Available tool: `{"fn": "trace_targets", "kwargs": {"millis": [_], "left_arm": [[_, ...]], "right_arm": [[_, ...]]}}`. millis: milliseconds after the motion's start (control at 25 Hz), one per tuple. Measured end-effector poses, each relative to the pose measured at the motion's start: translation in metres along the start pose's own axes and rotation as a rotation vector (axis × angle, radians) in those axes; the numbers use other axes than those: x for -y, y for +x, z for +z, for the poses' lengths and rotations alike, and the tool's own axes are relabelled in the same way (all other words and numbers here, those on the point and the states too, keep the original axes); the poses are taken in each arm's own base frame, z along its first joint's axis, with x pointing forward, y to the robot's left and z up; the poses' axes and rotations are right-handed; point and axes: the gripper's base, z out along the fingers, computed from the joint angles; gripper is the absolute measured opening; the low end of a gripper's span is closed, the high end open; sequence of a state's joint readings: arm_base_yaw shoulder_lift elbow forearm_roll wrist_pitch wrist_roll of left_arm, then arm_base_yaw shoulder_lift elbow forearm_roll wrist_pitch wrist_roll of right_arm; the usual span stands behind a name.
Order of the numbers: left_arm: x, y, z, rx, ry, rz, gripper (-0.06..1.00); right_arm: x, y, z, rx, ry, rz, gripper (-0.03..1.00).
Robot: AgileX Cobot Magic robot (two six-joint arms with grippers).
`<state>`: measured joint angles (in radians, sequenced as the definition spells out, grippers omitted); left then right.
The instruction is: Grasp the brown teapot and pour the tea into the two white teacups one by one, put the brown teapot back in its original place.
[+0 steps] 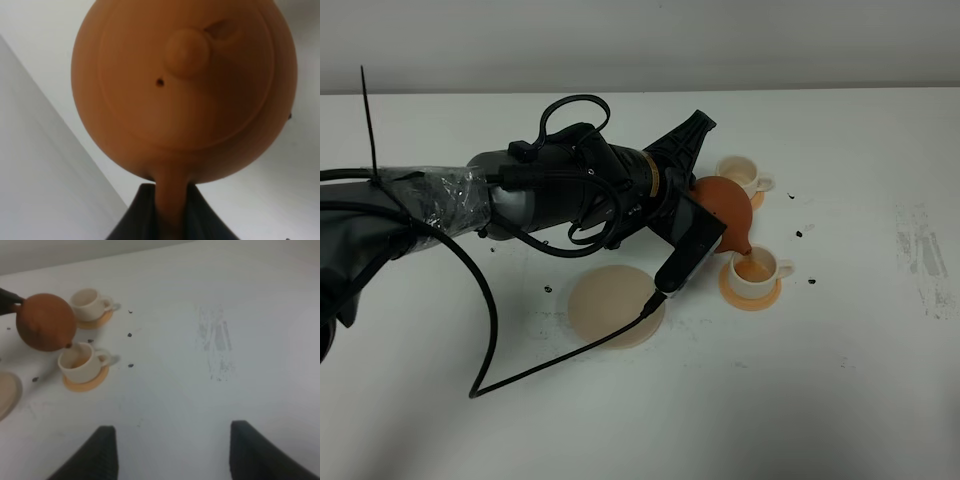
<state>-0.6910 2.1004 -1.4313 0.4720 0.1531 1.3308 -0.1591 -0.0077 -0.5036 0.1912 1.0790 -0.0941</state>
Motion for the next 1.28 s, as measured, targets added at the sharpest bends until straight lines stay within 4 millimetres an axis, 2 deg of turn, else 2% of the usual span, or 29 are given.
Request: {"fn": "trace_targets", "kwargs": {"millis": [1280], "left_arm": [[-0.0067,-0.0015,-0.0002,-0.007,-0.070,0.118,0.12]], "right_arm": [[0.0000,0.0000,0.0000,0.000,0.000,0.000,0.51]]}}
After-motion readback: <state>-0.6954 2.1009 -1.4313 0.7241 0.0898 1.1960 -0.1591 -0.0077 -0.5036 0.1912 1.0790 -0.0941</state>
